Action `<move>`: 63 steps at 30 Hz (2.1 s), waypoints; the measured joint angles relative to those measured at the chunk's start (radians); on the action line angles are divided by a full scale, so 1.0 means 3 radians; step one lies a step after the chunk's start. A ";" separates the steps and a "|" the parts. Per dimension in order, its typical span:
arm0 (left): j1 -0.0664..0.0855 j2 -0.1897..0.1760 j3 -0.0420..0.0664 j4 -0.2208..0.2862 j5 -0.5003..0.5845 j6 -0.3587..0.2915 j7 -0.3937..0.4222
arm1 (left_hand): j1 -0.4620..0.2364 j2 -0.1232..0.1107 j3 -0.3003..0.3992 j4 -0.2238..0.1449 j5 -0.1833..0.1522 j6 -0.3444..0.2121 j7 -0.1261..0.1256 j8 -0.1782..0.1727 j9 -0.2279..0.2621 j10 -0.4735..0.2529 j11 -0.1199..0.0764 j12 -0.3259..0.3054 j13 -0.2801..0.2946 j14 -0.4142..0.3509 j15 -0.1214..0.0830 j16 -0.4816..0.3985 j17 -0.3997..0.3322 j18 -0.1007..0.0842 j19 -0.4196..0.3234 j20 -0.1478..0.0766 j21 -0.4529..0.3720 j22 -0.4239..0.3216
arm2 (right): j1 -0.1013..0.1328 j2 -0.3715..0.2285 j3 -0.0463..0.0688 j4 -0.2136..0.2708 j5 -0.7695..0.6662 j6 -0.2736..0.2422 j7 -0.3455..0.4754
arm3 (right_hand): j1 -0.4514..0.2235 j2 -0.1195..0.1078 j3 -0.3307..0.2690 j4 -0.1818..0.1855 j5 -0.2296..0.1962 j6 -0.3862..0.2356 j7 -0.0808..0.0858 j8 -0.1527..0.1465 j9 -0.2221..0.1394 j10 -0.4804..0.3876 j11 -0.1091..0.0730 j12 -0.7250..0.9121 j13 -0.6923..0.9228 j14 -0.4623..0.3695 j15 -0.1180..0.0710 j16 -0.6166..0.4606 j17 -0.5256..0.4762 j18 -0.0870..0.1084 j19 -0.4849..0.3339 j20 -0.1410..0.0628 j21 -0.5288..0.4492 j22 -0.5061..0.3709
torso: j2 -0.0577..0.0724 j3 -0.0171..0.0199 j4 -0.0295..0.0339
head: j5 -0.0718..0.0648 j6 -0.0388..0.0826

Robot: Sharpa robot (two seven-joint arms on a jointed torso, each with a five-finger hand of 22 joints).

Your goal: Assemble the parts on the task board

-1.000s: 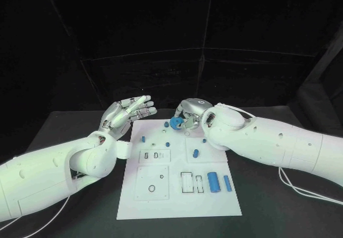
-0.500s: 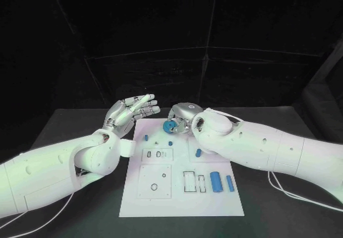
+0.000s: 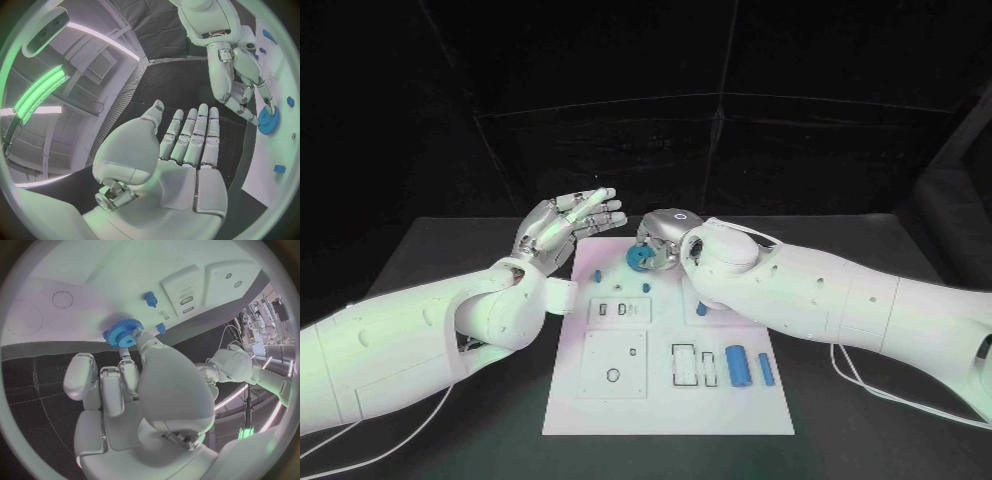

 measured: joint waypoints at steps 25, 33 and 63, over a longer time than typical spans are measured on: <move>0.0000 0.0004 0.0000 -0.0011 0.0000 0.0000 -0.0001 | 0.0000 0.0000 0.0000 0.0000 0.0000 0.0000 0.0000 0.0000 0.0000 0.0000 0.0000 0.0000 0.0000 0.0000 0.0000 0.0000 0.0000 0.0000 0.0000 0.0000 0.0000 0.0001 | -0.0001 0.0090 -0.0003 -0.0145 0.0033 0.0087 0.0010 | -0.0652 -0.0081 -0.0366 0.0348 -0.0246 -0.0357 0.0099 -0.0261 0.0014 -0.0078 0.0102 -0.0090 -0.0051 0.0012 0.0084 0.0039 -0.0001 0.0000 -0.0006 0.0102 0.0028 0.0033 | -0.0001 0.0003 -0.0006 | 0.0006 -0.0006; 0.0000 0.0004 0.0000 -0.0013 0.0000 0.0000 -0.0003 | 0.0000 0.0000 0.0000 0.0000 0.0000 0.0000 0.0000 0.0000 0.0000 0.0000 0.0000 0.0000 0.0000 0.0000 0.0000 0.0000 0.0000 0.0000 0.0000 0.0000 0.0000 0.0001 | -0.0001 0.0053 -0.0003 -0.0131 0.0084 0.0107 0.0010 | -0.0698 -0.0035 -0.0488 0.0422 -0.0145 -0.0310 0.0085 -0.0261 0.0022 -0.0066 0.0114 -0.0056 -0.0003 0.0012 0.0084 0.0039 -0.0001 0.0000 -0.0006 0.0102 0.0051 0.0057 | -0.0002 0.0003 -0.0006 | 0.0006 -0.0005; 0.0000 -0.0035 0.0000 -0.0047 0.0001 -0.0001 -0.0004 | 0.0000 0.0000 0.0009 -0.0009 0.0000 0.0000 0.0000 -0.0013 0.0000 0.0000 0.0000 0.0000 0.0000 0.0000 0.0000 -0.0013 -0.0004 0.0000 0.0000 0.0000 0.0000 -0.0003 | 0.0005 -0.1332 -0.0008 0.0360 0.1899 -0.0747 0.1189 | -0.0020 0.0037 -0.0553 -0.0041 -0.0016 -0.0213 0.0063 -0.0234 0.0021 -0.0017 0.0089 0.0000 0.0006 0.0011 0.0084 0.0065 0.0001 0.0000 0.0007 0.0089 0.0078 0.0117 | -0.0012 0.0015 -0.0079 | -0.0047 0.0049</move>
